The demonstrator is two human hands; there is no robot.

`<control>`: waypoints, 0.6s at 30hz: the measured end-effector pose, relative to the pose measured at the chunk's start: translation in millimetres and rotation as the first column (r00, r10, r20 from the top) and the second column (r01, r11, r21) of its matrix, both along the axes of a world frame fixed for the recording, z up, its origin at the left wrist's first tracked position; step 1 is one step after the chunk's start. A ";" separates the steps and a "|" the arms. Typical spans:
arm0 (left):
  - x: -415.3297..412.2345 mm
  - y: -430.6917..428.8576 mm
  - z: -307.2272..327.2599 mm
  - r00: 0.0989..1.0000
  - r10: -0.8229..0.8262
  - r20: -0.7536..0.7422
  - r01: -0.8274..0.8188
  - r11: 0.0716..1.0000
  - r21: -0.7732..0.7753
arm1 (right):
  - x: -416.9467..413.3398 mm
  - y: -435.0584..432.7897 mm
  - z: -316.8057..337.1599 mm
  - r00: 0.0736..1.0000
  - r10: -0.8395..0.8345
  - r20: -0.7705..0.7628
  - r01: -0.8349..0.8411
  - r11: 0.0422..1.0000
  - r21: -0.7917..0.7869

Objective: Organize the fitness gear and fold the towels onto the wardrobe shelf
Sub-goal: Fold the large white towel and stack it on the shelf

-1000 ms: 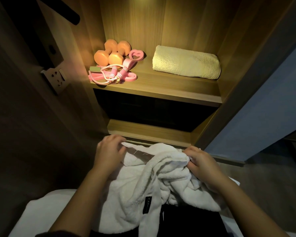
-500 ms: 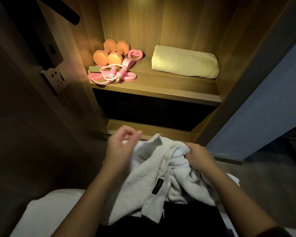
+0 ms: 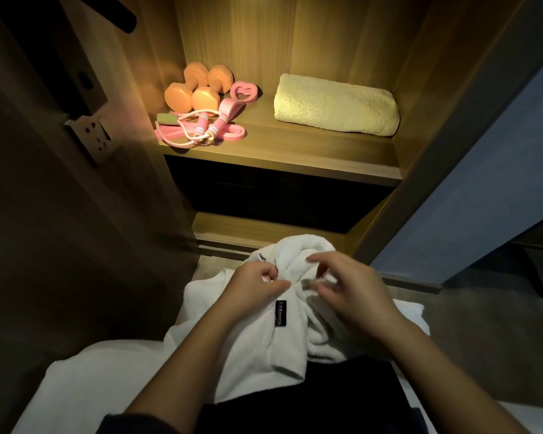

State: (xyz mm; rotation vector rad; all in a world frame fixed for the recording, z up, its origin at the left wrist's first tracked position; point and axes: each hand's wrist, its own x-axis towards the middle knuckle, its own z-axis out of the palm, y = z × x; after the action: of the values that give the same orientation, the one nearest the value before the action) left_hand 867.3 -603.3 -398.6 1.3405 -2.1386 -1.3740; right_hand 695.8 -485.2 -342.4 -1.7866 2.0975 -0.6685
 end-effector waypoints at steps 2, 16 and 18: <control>3.5 -6.3 -2.9 0.998 0.018 -0.055 -0.012 0.993 0.118 | 7.3 7.7 -3.4 0.987 0.159 -0.013 -0.158 0.985 0.069; 7.5 -20.2 -8.5 0.991 0.122 -0.049 -0.103 0.951 0.290 | 27.4 -11.8 -32.7 0.891 0.453 -0.025 -0.427 0.856 0.293; 7.7 -18.7 -8.3 0.990 0.126 -0.057 -0.105 0.953 0.286 | 29.5 -13.8 -35.9 0.913 0.407 -0.019 -0.384 0.877 0.289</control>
State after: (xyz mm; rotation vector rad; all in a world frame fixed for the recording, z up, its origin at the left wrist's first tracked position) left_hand 874.9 -622.0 -406.9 1.4634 -1.8359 -1.7005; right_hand 725.4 -499.0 -378.3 -2.0100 1.6823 -0.1815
